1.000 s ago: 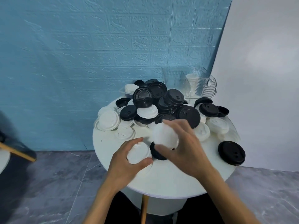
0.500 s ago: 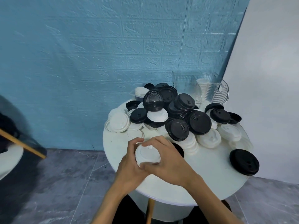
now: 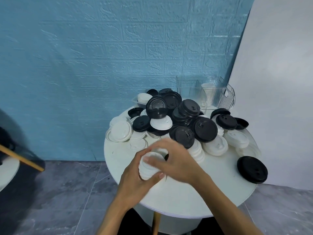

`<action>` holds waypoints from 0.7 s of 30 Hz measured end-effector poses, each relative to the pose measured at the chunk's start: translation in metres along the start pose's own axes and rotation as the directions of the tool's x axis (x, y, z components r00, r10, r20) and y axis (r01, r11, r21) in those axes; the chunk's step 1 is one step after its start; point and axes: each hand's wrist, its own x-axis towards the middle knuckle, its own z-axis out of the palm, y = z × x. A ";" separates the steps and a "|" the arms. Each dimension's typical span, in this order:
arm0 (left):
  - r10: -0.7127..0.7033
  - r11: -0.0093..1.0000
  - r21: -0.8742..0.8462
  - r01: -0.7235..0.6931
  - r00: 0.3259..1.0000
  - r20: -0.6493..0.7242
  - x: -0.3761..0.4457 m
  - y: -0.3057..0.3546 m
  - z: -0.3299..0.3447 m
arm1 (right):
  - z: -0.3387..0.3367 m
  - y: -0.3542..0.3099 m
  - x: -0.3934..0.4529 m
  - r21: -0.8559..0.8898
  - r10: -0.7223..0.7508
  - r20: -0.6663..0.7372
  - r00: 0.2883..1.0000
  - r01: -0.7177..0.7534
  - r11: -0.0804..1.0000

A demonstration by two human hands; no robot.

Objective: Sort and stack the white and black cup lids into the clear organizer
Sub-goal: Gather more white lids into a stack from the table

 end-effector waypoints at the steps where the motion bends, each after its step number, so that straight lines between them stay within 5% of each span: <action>1: -0.011 1.000 -0.008 0.011 1.000 -0.001 0.000 -0.001 0.000 | -0.005 0.000 0.009 -0.016 -0.003 -0.083 0.997 0.002 1.000; 5: -0.027 0.999 -0.029 0.028 1.000 0.002 0.001 -0.002 0.001 | -0.018 0.009 0.054 -0.286 0.002 -0.347 0.938 -0.108 0.952; 11: -0.029 0.999 -0.045 0.029 1.000 0.012 0.002 -0.005 0.001 | -0.010 0.027 0.093 -0.468 0.079 -0.341 0.937 -0.242 0.850; 21: -0.040 0.998 -0.042 0.040 0.999 0.018 0.003 -0.006 0.000 | -0.003 0.033 0.091 -0.438 0.070 -0.392 0.917 -0.253 0.863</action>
